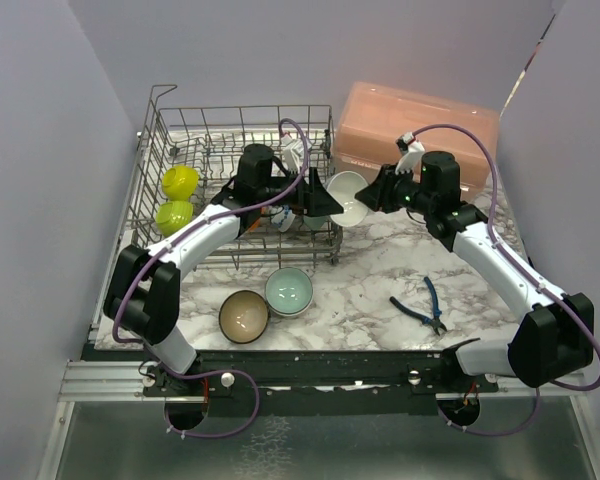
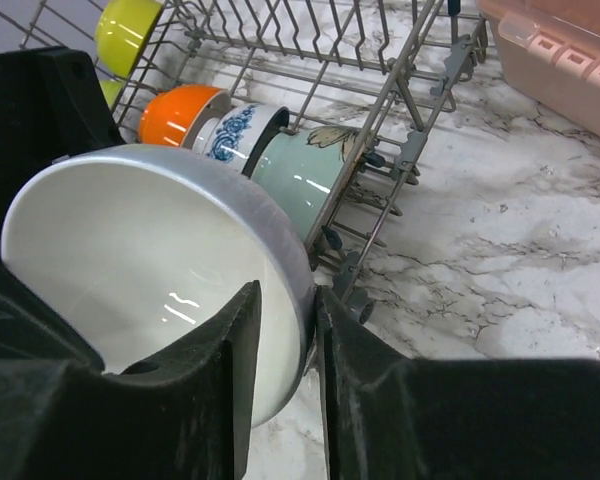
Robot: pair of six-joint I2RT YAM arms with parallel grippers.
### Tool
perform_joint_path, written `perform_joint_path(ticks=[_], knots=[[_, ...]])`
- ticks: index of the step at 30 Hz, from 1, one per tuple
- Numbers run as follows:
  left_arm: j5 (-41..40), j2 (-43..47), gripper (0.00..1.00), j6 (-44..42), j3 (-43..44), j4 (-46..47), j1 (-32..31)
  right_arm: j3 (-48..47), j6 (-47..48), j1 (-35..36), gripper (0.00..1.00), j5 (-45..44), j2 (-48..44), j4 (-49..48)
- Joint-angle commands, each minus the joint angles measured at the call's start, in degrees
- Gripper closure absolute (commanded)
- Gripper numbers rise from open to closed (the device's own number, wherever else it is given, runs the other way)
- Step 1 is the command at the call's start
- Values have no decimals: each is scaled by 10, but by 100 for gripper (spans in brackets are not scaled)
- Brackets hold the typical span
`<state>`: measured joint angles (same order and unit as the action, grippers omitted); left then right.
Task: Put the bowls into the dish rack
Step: Turn the bowl upside down on the dish rack.
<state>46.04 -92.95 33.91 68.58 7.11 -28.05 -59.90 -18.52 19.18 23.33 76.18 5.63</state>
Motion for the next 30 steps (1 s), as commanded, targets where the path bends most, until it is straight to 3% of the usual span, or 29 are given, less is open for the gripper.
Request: perform_joint_path(ticks=[1, 5, 13, 30], knots=[[-38, 18, 92, -23, 0, 2, 18, -3, -8, 4, 63, 34, -21, -25], [-73, 34, 96, -43, 0, -19, 30, 7, -8, 4, 45, 26, -34, -32], [-253, 83, 97, -154, 25, -143, 38, 28, -7, 4, 20, 14, -57, -38], [-662, 170, 100, -297, 29, -240, 38, 55, -9, 4, 9, 18, -66, -44]])
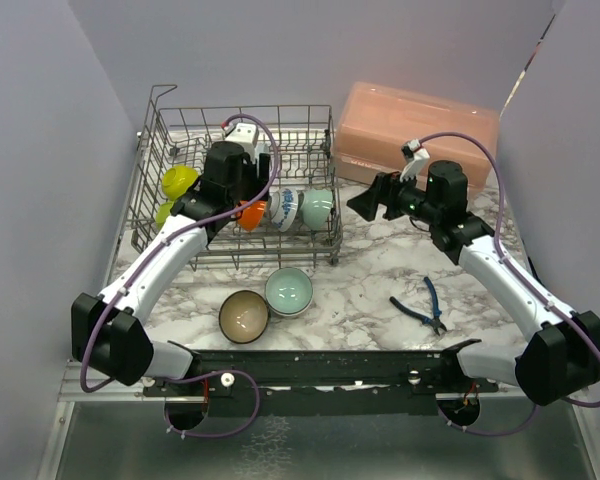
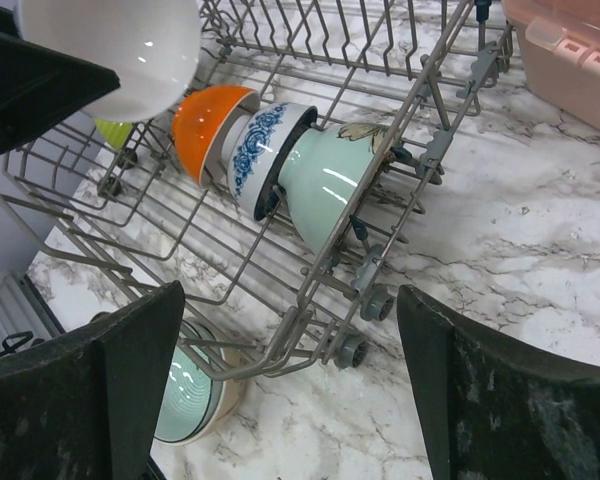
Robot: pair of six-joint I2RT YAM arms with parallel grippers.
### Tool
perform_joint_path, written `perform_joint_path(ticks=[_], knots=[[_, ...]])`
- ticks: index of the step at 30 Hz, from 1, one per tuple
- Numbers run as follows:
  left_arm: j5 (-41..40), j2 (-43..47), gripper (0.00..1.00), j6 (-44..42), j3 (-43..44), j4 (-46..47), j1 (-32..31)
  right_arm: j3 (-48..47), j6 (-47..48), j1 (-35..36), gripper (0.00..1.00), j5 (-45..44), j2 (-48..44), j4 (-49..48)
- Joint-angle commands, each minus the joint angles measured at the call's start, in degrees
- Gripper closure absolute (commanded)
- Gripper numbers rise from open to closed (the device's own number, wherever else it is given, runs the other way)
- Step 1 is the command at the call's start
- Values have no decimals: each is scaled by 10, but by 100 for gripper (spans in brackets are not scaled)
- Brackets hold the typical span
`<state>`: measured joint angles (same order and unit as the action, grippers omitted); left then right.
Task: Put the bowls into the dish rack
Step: Turn the bowl upside down on the dish rack.
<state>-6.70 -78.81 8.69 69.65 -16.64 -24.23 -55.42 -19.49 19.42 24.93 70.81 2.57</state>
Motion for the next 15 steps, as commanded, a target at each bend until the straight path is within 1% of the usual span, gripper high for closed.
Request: perform_joint_path(ticks=[1, 7, 15], knots=[[-151, 28, 100, -50, 20, -7, 0, 13, 1, 2, 7, 0, -13, -16], [-244, 23, 100, -65, 15, -29, 0, 19, 2, 2, 0, -2, -15, -14], [-307, -5, 100, -71, 26, -60, 1, 30, 3, 2, 0, -1, -16, -15]])
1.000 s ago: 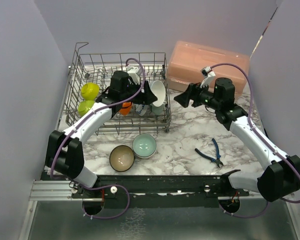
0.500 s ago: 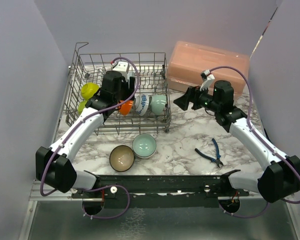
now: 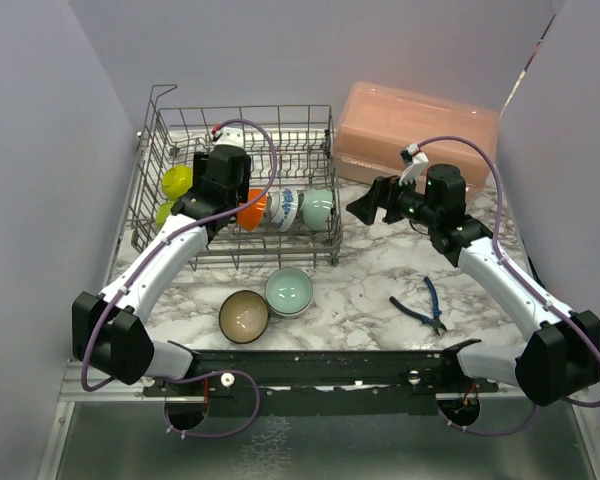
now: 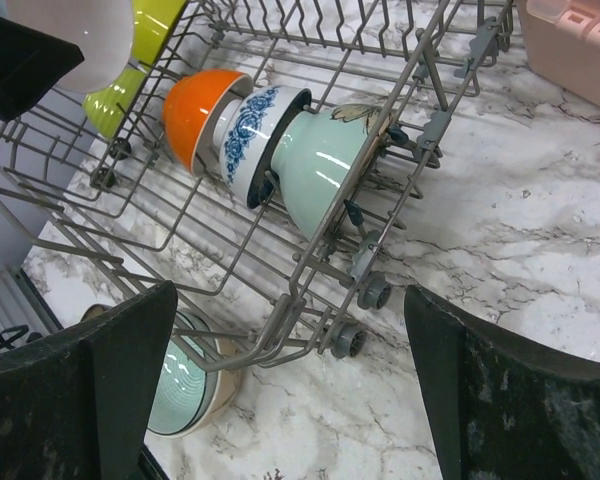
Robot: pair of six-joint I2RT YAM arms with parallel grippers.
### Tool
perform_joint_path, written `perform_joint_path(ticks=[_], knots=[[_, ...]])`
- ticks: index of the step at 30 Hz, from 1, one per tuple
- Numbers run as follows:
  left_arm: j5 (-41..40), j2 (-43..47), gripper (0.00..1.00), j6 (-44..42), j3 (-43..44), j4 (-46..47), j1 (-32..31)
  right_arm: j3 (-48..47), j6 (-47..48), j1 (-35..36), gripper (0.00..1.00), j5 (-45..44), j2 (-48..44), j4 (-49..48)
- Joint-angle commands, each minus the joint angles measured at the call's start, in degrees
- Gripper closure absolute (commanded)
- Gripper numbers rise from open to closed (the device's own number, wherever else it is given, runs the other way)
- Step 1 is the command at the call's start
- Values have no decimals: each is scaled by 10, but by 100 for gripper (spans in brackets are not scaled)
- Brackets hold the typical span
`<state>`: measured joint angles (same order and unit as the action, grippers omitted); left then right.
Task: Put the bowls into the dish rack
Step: Turn the bowl upside down on the dish rack.
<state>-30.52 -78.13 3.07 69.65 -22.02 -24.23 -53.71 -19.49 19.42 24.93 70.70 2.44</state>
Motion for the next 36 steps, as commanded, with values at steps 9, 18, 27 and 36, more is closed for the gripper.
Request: perform_joint_path(ticks=[9, 18, 27, 36], knots=[[-109, -55, 100, -28, 37, -30, 4, 17, 6, 2, 0, -1, -12, -13], [-120, -79, 100, -28, 42, -42, 18, 19, 7, 2, 0, 4, -11, -10], [-89, -93, 100, -24, 49, -53, 43, 22, 9, 2, 0, 8, -10, -10], [-59, -111, 100, -17, 56, -64, 51, 23, 13, 2, 0, 6, -10, -9]])
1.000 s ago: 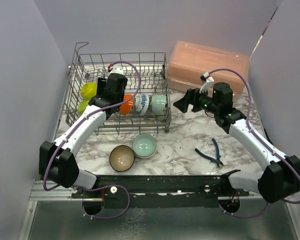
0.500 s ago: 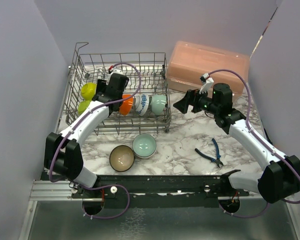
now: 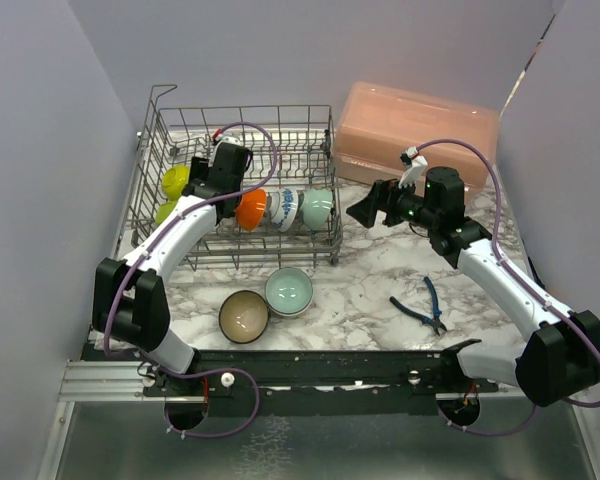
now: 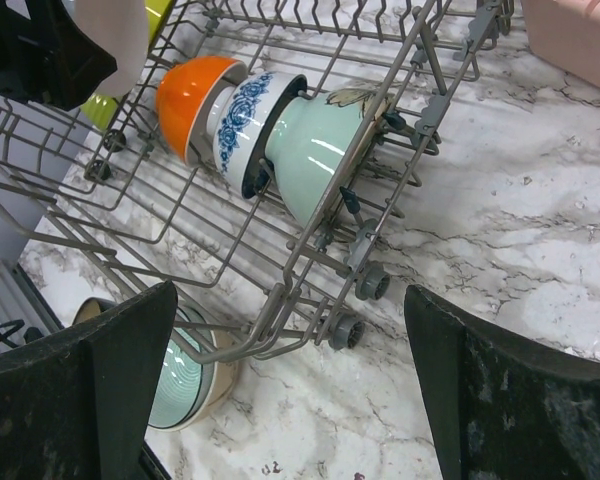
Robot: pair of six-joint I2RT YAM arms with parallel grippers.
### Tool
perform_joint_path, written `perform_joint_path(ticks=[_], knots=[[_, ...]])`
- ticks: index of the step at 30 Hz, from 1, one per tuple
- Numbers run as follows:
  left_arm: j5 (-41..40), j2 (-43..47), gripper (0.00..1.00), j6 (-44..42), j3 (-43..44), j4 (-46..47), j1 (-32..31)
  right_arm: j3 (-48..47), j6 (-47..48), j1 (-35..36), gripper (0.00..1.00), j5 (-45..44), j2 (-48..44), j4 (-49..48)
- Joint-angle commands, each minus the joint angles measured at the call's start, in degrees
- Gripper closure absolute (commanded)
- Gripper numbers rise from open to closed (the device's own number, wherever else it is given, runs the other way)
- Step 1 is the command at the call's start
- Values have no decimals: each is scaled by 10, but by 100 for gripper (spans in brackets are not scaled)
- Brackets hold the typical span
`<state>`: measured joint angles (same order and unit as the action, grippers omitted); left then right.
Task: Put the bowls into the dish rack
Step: Turn the bowl upside down on the dish rack.
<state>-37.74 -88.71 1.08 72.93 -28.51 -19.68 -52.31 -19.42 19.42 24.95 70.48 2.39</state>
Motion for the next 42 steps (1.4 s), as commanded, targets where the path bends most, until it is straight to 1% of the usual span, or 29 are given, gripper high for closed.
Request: perform_joint_path(ticks=[1, 7, 13, 20, 31, 38, 42], knots=[[14, -7, 100, 3, 22, 1, 6, 9, 11, 2, 0, 5, -7, -9], [8, -22, 100, 1, 35, -19, 6, 12, 13, 2, 0, 4, -10, -10], [-5, -7, 100, -8, 37, -25, 6, 11, 15, 2, 0, 3, -12, -5], [27, 7, 100, -27, 35, -35, 7, 11, 17, 2, 0, 1, -13, -3], [28, 44, 100, -19, 0, -38, 7, 8, 15, 2, 0, 2, -10, 0], [56, 45, 100, -20, -5, -38, 7, 9, 13, 2, 0, 4, -10, -1], [64, 30, 100, -19, -2, -42, 7, 11, 14, 2, 0, 0, -13, -1]])
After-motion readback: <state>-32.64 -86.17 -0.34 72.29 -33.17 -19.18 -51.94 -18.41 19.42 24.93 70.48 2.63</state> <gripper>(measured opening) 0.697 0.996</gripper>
